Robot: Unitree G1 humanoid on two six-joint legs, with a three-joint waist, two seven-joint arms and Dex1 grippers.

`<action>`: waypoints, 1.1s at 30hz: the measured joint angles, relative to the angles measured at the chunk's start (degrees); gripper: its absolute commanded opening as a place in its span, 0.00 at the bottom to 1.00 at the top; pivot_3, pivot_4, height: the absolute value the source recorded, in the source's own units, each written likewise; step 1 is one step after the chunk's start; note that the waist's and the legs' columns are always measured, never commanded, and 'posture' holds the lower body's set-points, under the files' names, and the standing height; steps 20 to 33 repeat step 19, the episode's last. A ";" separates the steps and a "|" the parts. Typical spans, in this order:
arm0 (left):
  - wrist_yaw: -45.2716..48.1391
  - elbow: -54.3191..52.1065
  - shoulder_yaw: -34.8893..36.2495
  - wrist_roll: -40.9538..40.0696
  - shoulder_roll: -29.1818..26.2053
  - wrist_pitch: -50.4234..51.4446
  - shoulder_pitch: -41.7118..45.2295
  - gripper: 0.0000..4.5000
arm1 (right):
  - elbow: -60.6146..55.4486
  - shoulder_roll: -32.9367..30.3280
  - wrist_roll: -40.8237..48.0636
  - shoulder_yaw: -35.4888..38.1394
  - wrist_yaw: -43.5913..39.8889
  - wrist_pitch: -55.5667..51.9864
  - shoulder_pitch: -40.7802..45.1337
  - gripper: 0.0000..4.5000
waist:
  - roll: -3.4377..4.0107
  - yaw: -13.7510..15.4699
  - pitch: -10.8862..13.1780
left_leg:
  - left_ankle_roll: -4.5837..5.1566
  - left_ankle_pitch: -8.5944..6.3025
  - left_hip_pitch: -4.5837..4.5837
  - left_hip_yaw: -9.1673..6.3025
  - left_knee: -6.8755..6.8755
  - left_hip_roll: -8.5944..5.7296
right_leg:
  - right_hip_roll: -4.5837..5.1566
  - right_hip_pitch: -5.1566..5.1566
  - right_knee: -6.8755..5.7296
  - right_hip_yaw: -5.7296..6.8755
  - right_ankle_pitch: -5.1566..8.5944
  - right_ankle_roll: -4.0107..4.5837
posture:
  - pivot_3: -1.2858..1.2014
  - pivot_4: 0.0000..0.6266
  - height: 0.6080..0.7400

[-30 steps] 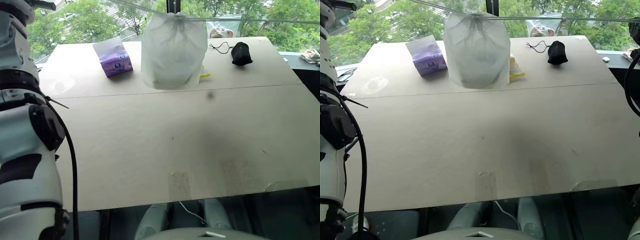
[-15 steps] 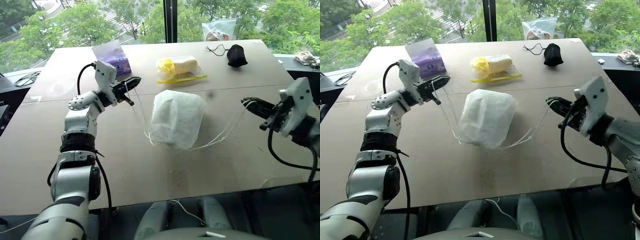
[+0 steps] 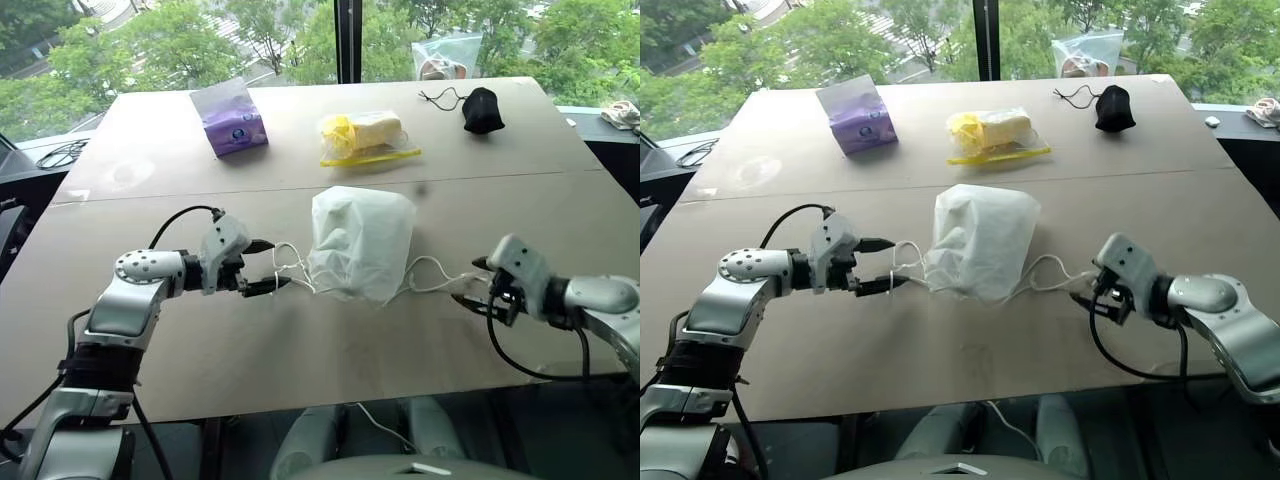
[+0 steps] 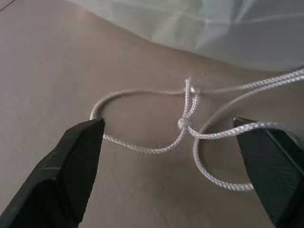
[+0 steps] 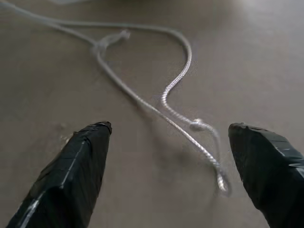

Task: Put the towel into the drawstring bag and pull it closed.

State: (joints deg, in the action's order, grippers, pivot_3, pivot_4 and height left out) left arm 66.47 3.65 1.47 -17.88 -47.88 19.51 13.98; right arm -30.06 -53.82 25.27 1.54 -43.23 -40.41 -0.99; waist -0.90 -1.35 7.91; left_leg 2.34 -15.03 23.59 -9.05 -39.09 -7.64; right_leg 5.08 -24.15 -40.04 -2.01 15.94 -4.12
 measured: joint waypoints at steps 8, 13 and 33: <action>-2.72 -11.10 12.74 -11.88 -0.64 10.05 -6.27 1.00 | -10.04 8.56 10.86 14.73 1.23 -0.07 -6.83 0.99 | 0.11 1.12 0.13 | 0.34 -0.22 -1.05 0.01 0.57 0.13 | -0.05 0.89 0.39 0.02 -0.13 0.03 | 0.52 0.24 1.00; -6.29 -18.05 15.16 -15.23 1.37 13.01 -13.70 1.00 | -10.77 10.94 7.22 16.50 3.72 5.17 -9.56 0.99 | 0.12 1.09 0.14 | 0.10 -0.08 -1.07 0.15 0.80 0.15 | -0.07 0.86 0.58 -0.13 -0.13 0.03 | 0.52 0.24 1.00; -12.49 -24.04 20.26 -17.93 5.42 15.17 -21.35 1.00 | -12.59 15.15 1.72 19.57 7.92 9.66 -16.95 0.99 | 0.14 1.48 0.14 | 0.10 -0.08 -1.08 0.18 0.87 0.18 | -0.08 0.89 0.77 -0.14 -0.14 0.03 | 0.52 0.24 1.00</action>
